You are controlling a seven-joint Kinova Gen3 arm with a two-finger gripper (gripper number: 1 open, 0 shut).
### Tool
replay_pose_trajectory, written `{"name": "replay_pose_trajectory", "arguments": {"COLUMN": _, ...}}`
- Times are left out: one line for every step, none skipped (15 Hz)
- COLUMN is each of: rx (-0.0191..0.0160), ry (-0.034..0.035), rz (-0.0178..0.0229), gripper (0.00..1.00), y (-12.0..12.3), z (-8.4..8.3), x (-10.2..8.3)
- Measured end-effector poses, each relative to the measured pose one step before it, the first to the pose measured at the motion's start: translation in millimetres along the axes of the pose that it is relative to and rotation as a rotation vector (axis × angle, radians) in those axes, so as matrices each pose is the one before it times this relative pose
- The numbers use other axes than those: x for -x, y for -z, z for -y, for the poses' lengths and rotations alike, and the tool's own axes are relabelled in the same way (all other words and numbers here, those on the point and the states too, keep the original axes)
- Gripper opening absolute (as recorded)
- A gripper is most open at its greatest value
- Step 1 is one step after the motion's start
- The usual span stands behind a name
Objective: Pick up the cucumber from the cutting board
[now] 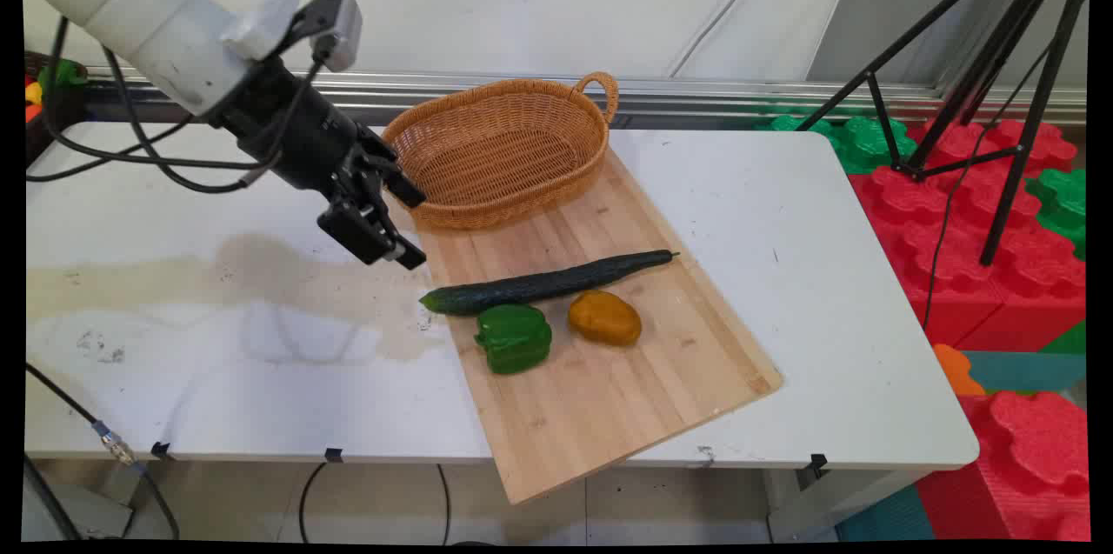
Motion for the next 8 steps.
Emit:
{"name": "replay_pose_trajectory", "arguments": {"rx": 0.00443, "ry": 0.00102, "rz": 0.00868, "gripper": 1.0, "y": -5.78, "z": 2.06, "x": 1.62}}
{"name": "replay_pose_trajectory", "arguments": {"rx": 0.00391, "ry": -0.0004, "rz": 0.00904, "gripper": 1.0, "y": -5.42, "z": 1.49, "x": 1.65}}
{"name": "replay_pose_trajectory", "arguments": {"rx": 0.0023, "ry": -0.00006, "rz": 0.00642, "gripper": 1.0, "y": -3.9, "z": 0.74, "x": 1.51}}
{"name": "replay_pose_trajectory", "arguments": {"rx": 0.00312, "ry": -0.00078, "rz": 0.00904, "gripper": 1.0, "y": -6.0, "z": 1.09, "x": 2.2}}
{"name": "replay_pose_trajectory", "arguments": {"rx": 0.00289, "ry": -0.00285, "rz": 0.00861, "gripper": 1.0, "y": -7.53, "z": 0.95, "x": 2.42}}
{"name": "replay_pose_trajectory", "arguments": {"rx": -0.00051, "ry": -0.00188, "rz": 0.00566, "gripper": 1.0, "y": -7.78, "z": 1.04, "x": 2.38}}
{"name": "replay_pose_trajectory", "arguments": {"rx": -0.00221, "ry": -0.00183, "rz": 0.00387, "gripper": 1.0, "y": -6.55, "z": 0.96, "x": 2.07}}
{"name": "replay_pose_trajectory", "arguments": {"rx": -0.00409, "ry": -0.00373, "rz": 0.00395, "gripper": 1.0, "y": -7.72, "z": 1.05, "x": 2.72}}
